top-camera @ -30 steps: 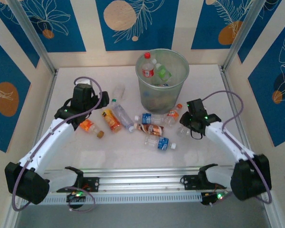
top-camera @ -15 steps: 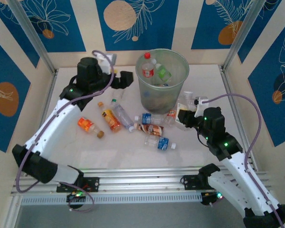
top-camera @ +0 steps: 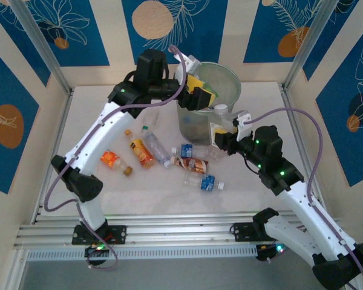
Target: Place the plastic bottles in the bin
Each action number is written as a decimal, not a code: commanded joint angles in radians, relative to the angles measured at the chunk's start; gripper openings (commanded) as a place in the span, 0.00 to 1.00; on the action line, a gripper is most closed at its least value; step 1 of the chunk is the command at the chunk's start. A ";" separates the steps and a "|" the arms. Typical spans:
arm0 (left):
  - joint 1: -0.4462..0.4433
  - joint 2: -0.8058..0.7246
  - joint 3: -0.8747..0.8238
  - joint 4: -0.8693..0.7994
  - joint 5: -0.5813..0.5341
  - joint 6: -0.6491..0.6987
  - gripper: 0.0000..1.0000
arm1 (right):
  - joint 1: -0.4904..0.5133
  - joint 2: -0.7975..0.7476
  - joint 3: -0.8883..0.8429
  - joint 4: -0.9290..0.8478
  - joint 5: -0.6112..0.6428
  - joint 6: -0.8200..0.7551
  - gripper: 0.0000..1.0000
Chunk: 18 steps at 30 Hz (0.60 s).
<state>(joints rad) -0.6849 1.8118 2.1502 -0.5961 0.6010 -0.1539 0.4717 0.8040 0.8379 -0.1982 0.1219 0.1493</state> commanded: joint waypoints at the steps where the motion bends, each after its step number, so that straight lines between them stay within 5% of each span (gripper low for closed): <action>1: -0.026 0.026 0.069 -0.058 -0.007 -0.024 0.87 | 0.009 0.044 0.079 0.104 0.030 -0.085 0.39; 6: -0.042 0.077 0.153 -0.086 -0.049 -0.042 0.85 | 0.017 0.148 0.173 0.155 0.050 -0.180 0.38; 18: -0.026 -0.050 0.085 -0.049 -0.708 -0.116 0.95 | 0.010 0.408 0.368 0.328 0.268 -0.284 0.38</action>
<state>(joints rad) -0.7193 1.8324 2.2517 -0.6525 0.1024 -0.2523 0.4805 1.1744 1.1477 -0.0074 0.3016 -0.0898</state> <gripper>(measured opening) 0.951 0.452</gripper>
